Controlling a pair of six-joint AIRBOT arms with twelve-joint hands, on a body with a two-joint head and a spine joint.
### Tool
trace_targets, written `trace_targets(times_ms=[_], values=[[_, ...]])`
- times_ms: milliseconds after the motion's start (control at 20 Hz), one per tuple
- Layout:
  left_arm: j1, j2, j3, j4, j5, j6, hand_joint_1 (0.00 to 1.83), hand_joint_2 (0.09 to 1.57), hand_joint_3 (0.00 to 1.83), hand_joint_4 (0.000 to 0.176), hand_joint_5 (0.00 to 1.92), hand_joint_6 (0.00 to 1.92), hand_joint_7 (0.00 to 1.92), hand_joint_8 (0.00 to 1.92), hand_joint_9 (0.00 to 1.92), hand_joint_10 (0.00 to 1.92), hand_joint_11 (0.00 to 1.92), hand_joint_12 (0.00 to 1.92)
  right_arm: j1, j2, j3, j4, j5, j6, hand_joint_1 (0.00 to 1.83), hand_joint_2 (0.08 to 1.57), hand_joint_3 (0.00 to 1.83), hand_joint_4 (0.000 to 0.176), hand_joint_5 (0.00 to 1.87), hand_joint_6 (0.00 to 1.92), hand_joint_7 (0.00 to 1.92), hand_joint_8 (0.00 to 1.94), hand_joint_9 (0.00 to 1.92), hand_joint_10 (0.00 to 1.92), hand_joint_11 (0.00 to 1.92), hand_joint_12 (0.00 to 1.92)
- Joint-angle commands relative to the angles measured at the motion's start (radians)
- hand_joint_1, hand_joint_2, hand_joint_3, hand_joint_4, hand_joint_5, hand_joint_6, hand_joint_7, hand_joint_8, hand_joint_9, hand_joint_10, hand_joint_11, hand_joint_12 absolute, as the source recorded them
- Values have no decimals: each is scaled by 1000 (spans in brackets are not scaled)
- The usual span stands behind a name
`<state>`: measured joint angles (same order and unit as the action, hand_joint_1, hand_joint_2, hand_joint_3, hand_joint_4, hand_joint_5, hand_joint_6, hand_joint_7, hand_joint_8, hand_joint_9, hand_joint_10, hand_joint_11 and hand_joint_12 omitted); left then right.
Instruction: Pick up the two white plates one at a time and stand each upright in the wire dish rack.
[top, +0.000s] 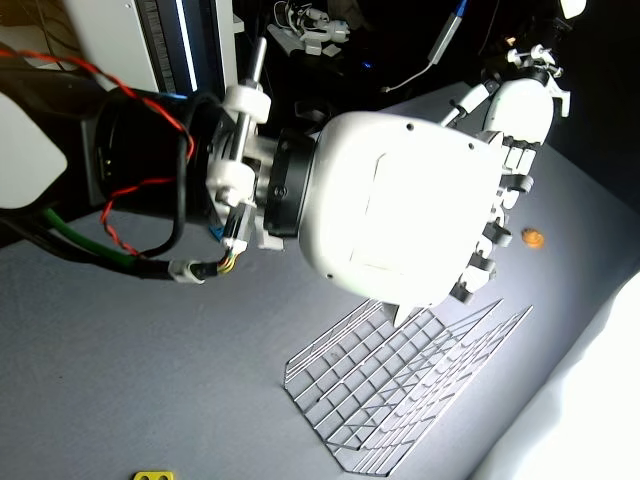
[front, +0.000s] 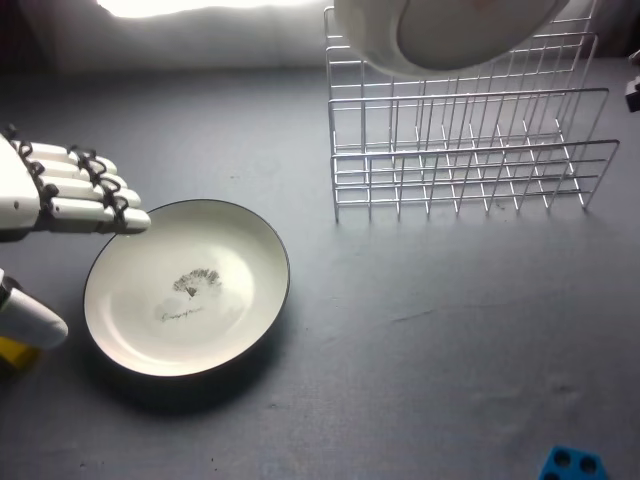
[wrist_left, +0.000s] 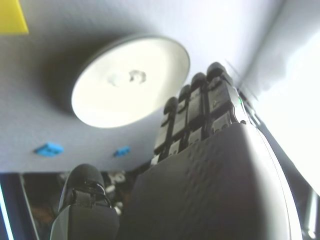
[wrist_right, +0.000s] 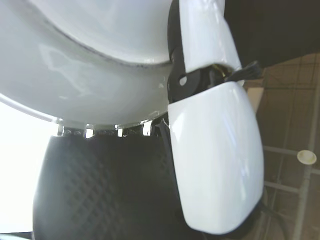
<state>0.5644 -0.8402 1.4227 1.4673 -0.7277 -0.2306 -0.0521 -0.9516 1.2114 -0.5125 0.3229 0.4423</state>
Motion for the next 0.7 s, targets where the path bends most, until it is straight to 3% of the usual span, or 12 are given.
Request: trace_targets(times_ms=[0,300,650], values=[[-1,3,3,-47,-14,-2,0,1066,0,0,0,0,0,0,0,0,0,0,23,8,3,37,91,24,1380,1088,0,0,1002,963,1022,855,961,1082,765,1133],[25,-9,2,-39,16,-13,0,1058,0,0,0,0,0,0,0,0,0,0,27,11,8,48,-56,26,1381,1085,1,0,998,963,1042,834,957,1084,767,1121],[46,-14,4,-25,16,-29,0,1061,0,0,0,0,0,0,0,0,0,0,28,11,13,62,-70,20,1380,1085,0,0,1002,958,1036,847,966,1066,765,1127]])
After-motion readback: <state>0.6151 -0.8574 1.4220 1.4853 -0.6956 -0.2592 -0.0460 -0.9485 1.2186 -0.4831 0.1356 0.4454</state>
